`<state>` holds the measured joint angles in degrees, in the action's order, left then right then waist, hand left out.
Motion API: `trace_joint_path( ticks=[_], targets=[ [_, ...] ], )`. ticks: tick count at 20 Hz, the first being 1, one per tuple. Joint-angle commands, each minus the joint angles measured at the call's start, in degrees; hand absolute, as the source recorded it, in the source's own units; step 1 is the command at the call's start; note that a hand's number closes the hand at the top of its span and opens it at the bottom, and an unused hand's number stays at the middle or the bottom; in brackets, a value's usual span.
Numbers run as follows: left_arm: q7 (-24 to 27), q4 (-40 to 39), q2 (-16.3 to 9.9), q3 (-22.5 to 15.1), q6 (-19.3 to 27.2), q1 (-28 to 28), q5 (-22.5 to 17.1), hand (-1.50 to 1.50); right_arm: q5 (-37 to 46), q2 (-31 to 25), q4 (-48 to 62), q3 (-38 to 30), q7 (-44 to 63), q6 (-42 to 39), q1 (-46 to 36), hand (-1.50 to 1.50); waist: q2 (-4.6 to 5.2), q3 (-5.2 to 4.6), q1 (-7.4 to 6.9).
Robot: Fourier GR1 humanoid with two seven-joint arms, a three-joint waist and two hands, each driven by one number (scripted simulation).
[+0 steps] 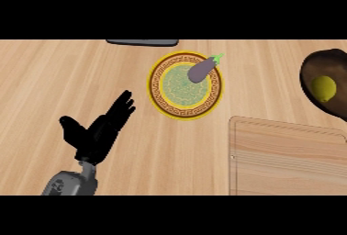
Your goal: Pick the lemon from the cutting board and place it in the pan
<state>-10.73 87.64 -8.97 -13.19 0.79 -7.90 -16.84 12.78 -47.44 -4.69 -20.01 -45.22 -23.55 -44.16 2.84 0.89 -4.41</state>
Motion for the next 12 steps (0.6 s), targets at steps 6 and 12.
trace_joint_path(
  ticks=[6, 12],
  targets=[
    [-0.67, 0.30, -0.09, 0.36, 0.29, 0.98, -0.26, 0.00, -0.68, -4.30, -2.24, -0.03, -5.60, -14.64, 4.54, -1.50, -0.60, 0.19, 1.20],
    [-0.49, 0.59, -0.86, 1.57, -0.31, 1.06, -1.04, 0.00, -0.59, -5.68, -4.46, 0.80, -5.32, -16.98, 6.51, -1.50, -0.85, 0.15, 1.13]
  ],
)
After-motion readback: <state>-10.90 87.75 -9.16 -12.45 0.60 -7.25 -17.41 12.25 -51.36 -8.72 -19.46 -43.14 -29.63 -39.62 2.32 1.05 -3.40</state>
